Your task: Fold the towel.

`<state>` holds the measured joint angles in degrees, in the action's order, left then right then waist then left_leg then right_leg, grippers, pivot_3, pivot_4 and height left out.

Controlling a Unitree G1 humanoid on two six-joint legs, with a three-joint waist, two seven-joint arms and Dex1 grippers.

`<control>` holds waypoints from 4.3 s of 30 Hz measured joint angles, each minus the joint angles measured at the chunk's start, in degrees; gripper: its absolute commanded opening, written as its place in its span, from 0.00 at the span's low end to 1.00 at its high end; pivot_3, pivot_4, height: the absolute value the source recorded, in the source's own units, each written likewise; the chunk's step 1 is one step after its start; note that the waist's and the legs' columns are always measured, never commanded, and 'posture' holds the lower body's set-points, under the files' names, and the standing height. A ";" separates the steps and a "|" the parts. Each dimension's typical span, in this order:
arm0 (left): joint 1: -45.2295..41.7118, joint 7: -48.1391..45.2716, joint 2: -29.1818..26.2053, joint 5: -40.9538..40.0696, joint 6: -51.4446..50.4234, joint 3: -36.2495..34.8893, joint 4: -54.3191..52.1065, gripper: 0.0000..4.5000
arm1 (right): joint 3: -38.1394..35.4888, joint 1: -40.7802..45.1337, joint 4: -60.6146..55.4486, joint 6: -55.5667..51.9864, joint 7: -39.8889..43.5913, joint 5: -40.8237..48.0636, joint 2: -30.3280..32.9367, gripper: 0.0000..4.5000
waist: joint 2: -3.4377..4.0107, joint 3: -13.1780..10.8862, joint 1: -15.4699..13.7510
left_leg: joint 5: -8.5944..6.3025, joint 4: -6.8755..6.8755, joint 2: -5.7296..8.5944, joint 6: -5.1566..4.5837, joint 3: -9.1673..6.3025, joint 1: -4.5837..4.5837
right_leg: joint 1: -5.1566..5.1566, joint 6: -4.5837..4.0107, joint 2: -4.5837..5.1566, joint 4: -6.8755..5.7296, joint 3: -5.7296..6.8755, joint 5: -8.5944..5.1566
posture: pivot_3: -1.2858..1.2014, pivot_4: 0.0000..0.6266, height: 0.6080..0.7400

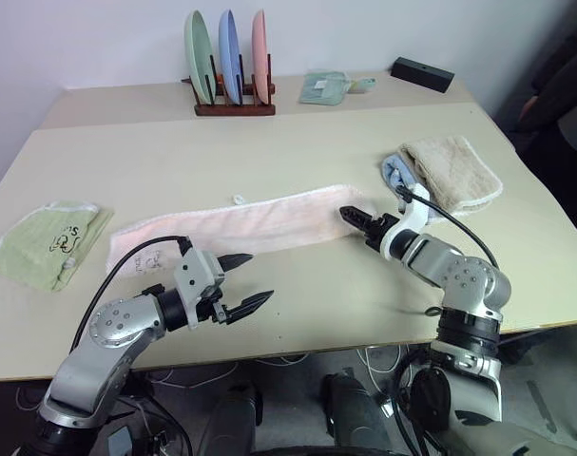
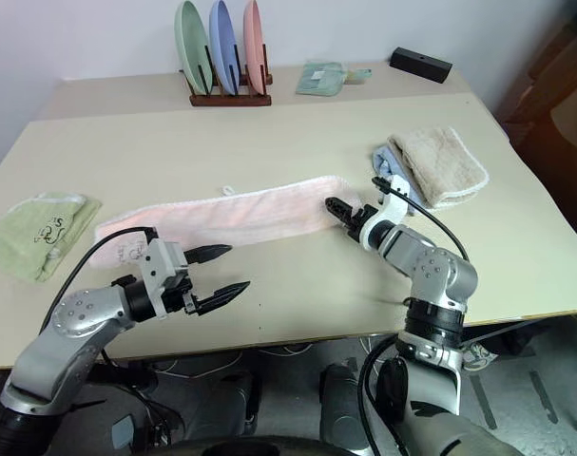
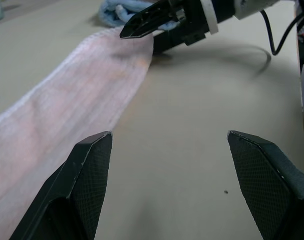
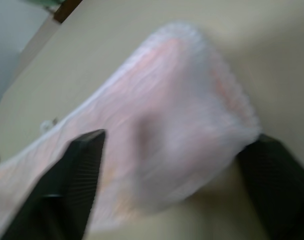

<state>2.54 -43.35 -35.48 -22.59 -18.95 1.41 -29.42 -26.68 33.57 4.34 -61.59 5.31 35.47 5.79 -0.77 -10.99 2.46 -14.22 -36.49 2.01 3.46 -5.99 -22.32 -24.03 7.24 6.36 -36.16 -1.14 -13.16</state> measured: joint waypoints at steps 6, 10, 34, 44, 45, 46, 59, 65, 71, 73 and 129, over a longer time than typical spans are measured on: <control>2.17 1.08 0.33 0.79 0.72 -0.18 -0.39 0.83 | 0.16 0.76 2.45 3.05 -0.78 -0.27 0.29 0.01 | 0.02 0.00 0.05 | 0.00 0.06 -0.01 0.00 0.00 0.00 | -0.03 0.00 0.00 0.00 0.00 0.00 | 0.52 0.24 1.00; 3.45 1.55 0.62 1.21 1.42 -0.21 -0.55 0.83 | -0.02 0.43 1.63 3.74 -0.71 -0.34 3.13 0.01 | 0.04 -0.01 -0.28 | 0.00 0.05 0.00 0.00 0.00 -0.05 | -0.03 0.00 0.01 0.05 0.00 0.00 | 0.52 0.24 1.00; -0.51 1.88 2.00 2.89 4.65 -0.60 4.53 0.83 | 45.10 -1.18 -16.00 20.68 27.46 -20.15 26.73 0.01 | 0.03 -0.03 -0.35 | 0.00 0.19 -0.05 -0.01 0.01 -0.08 | -0.13 0.03 -0.02 0.12 0.02 -0.04 | 0.52 0.24 1.00; 1.26 2.99 2.09 3.25 4.56 -0.60 3.36 0.83 | 46.28 -2.33 -15.46 22.83 32.24 -23.77 26.03 0.53 | 0.03 -0.02 -0.58 | 0.00 0.20 -0.04 -0.01 0.00 -0.09 | -0.14 0.03 -0.01 0.13 0.03 -0.04 | 0.52 0.24 1.00; 1.25 3.03 2.09 3.26 4.54 -0.61 3.36 0.83 | 45.74 -2.76 -16.36 23.18 33.34 -23.27 26.68 0.63 | 0.03 -0.02 -0.62 | 0.00 0.20 -0.04 -0.01 0.00 -0.09 | -0.14 0.03 -0.01 0.13 0.03 -0.04 | 0.52 0.24 1.00; 1.23 3.07 2.07 3.27 4.52 -0.62 3.36 0.83 | 45.04 -3.17 -17.36 23.48 34.50 -22.84 27.44 0.74 | 0.03 -0.03 -0.66 | 0.00 0.19 -0.04 -0.01 0.00 -0.10 | -0.14 0.03 -0.01 0.13 0.03 -0.04 | 0.52 0.24 1.00; 0.65 3.51 2.31 3.02 4.10 -1.72 3.48 0.83 | 32.33 2.44 -6.76 29.81 35.77 -19.96 25.66 0.01 | 0.02 -0.02 -1.40 | 0.00 0.20 -0.05 0.00 0.03 -0.07 | -0.13 0.02 -0.02 0.13 0.02 -0.03 | 0.52 0.24 1.00; -0.51 4.06 3.22 3.00 3.47 -1.68 3.46 0.83 | 35.81 4.21 8.29 39.23 33.67 -25.55 18.30 0.01 | 0.03 -0.03 -1.31 | 0.00 0.24 -0.04 0.00 0.03 -0.06 | -0.15 0.02 -0.02 0.13 0.02 -0.03 | 0.52 0.24 1.00; 1.69 6.16 3.85 2.62 1.48 -2.44 2.63 0.83 | 41.08 1.53 16.00 48.52 35.54 -30.81 15.32 0.01 | 0.04 -0.01 -1.24 | 0.00 0.24 -0.04 0.00 0.04 -0.03 | -0.14 0.02 -0.02 0.11 0.00 -0.02 | 0.52 0.24 1.00; 2.46 7.07 4.15 2.54 0.41 -2.62 1.44 0.83 | 41.03 1.54 16.79 50.32 35.48 -31.66 15.22 0.01 | -0.02 0.02 -1.25 | 0.00 0.24 -0.04 0.01 0.01 0.01 | -0.09 0.02 -0.03 0.10 0.02 -0.02 | 0.52 0.24 1.00; -5.69 39.66 7.72 -39.89 -17.83 -31.81 8.41 0.01 | 43.26 -5.42 -24.19 38.37 51.26 -25.17 25.73 1.00 | -0.11 0.01 -1.97 | 0.00 0.12 0.08 0.04 -0.31 -0.02 | 0.30 -0.22 0.08 0.48 0.32 -0.16 | 0.52 0.24 1.00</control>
<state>-3.15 -3.69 -27.76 -62.48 -36.78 -30.40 -21.01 16.58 28.15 -19.85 -23.22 56.57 10.31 31.51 -0.88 -10.98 0.49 -14.22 -36.37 2.09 3.50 -6.30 -22.34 -23.74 7.02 6.43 -35.69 -0.82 -13.32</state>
